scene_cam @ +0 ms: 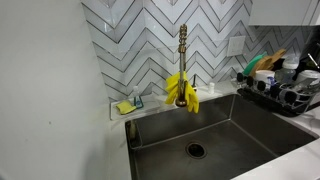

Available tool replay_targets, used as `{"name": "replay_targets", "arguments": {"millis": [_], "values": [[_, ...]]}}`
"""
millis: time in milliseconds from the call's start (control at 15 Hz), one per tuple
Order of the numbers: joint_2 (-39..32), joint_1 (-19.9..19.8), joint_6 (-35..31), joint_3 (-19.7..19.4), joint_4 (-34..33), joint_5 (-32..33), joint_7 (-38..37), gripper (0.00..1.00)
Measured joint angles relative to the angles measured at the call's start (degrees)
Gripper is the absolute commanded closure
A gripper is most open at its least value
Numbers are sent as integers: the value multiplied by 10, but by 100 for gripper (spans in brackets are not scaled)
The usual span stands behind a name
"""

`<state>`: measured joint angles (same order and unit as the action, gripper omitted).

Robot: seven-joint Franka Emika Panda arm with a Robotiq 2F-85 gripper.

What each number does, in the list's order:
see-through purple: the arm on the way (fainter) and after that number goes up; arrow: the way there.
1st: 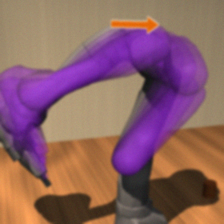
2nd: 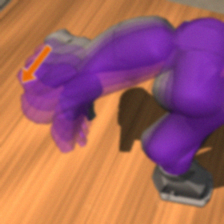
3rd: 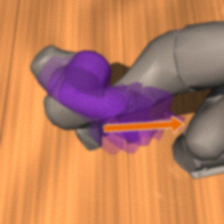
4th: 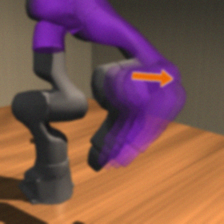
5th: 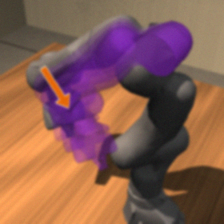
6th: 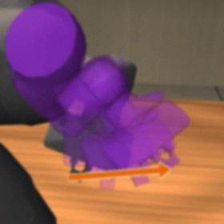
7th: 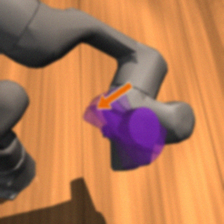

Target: Place the silver cup right side up on the countertop

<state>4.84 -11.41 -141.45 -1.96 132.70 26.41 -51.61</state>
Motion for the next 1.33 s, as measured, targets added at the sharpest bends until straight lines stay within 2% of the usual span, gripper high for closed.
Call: {"name": "replay_targets", "arguments": {"millis": [267, 400, 733, 1133, 1333], "values": [[-32, 3, 4, -14, -31, -92, 58, 0], [-50, 4, 27, -18, -46, -129, 72, 0], [-96, 5, 111, -38, -96, -195, 80, 0], [-138, 5, 152, -56, -147, -279, 82, 0], [-159, 4, 196, -67, -170, -303, 78, 0]]}}
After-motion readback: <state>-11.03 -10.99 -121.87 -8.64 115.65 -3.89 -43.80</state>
